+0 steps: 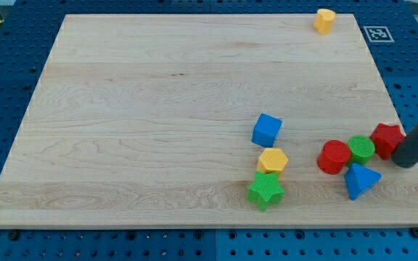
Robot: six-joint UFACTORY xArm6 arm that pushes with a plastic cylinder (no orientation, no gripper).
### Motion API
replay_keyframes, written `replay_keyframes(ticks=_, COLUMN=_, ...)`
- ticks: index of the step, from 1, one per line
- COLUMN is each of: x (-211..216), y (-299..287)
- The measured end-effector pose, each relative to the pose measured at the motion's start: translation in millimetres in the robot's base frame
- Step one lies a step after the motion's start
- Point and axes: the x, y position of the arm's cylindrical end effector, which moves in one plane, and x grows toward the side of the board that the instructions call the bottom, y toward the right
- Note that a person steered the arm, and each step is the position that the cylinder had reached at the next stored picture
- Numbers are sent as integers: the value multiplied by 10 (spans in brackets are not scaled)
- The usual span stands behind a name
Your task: Move the red star to the bottom of the heart
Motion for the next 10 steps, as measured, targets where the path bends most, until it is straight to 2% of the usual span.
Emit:
replay_keyframes(ticks=5, x=-1361, y=-815)
replay_keyframes(ticks=9, x=-1493, y=-1393)
replay_keyframes(ticks=10, x=-1646, y=-1433)
